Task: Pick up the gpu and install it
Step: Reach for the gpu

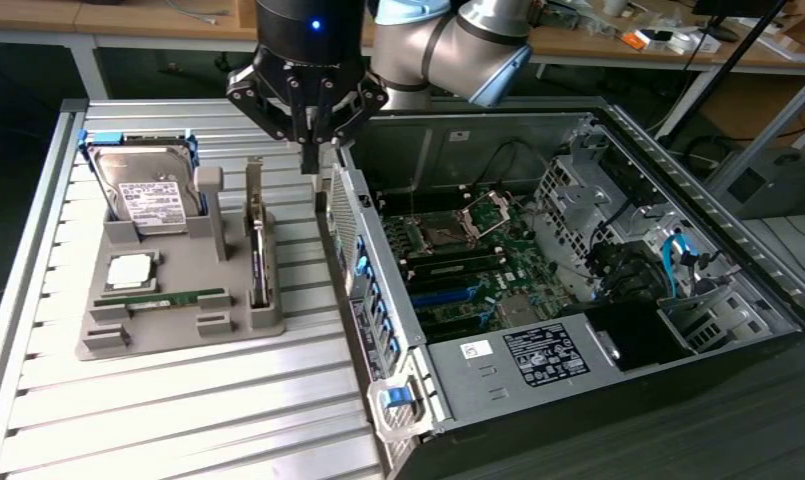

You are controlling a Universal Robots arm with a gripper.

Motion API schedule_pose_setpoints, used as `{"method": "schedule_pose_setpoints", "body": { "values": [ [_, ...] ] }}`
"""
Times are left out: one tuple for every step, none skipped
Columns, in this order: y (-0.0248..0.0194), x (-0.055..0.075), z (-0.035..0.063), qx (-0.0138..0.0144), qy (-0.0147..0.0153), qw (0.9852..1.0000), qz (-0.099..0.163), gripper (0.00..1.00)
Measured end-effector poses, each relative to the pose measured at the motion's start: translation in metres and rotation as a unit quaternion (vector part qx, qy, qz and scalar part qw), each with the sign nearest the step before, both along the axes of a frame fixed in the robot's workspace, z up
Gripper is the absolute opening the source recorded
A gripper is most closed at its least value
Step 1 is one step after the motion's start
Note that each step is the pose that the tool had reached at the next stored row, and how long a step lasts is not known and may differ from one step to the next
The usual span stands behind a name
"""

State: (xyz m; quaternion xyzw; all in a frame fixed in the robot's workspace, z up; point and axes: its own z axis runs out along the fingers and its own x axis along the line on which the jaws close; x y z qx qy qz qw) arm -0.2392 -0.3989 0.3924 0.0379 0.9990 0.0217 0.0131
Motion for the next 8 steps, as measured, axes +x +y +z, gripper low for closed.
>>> {"method": "schedule_pose_setpoints", "body": {
  "values": [
    [0.0000,-0.0004,0.0000,0.0000,0.0000,1.0000,0.000,0.11],
    [0.0000,-0.0008,0.0000,0.0000,0.0000,1.0000,0.000,0.11],
    [0.0000,-0.0013,0.0000,0.0000,0.0000,1.0000,0.000,0.11],
    [0.0000,-0.0017,0.0000,0.0000,0.0000,1.0000,0.000,0.11],
    [0.0000,-0.0021,0.0000,0.0000,0.0000,1.0000,0.000,0.11],
    [0.0000,-0.0025,-0.0001,0.0000,0.0000,1.0000,0.000,0.11],
    [0.0000,-0.0029,-0.0001,0.0000,0.0000,1.0000,0.000,0.11],
    [0.0000,-0.0033,-0.0001,0.0000,0.0000,1.0000,0.000,0.11]
  ]
}}
